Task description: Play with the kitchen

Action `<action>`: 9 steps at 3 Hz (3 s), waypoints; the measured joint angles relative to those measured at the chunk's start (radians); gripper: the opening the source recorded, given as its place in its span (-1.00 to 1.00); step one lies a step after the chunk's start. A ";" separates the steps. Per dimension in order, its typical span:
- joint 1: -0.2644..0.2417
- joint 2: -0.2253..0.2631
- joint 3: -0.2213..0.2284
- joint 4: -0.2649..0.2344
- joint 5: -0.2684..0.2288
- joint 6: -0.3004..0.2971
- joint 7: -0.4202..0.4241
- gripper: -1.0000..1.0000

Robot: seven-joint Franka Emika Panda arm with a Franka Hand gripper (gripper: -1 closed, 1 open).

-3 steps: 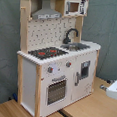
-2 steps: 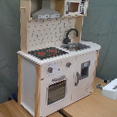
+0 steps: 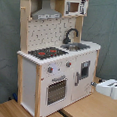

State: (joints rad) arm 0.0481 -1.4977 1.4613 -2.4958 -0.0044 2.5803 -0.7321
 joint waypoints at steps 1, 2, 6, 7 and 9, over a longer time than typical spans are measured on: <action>-0.018 0.000 0.020 0.000 -0.021 0.001 0.118 1.00; -0.036 0.000 0.045 -0.001 -0.046 0.003 0.247 1.00; -0.142 -0.001 0.134 -0.003 -0.125 0.055 0.705 1.00; -0.176 -0.002 0.147 -0.003 -0.133 0.080 0.800 1.00; -0.279 -0.002 0.163 -0.003 -0.133 0.166 1.047 1.00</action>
State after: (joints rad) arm -0.2307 -1.4996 1.6245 -2.4984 -0.1379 2.7463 0.3154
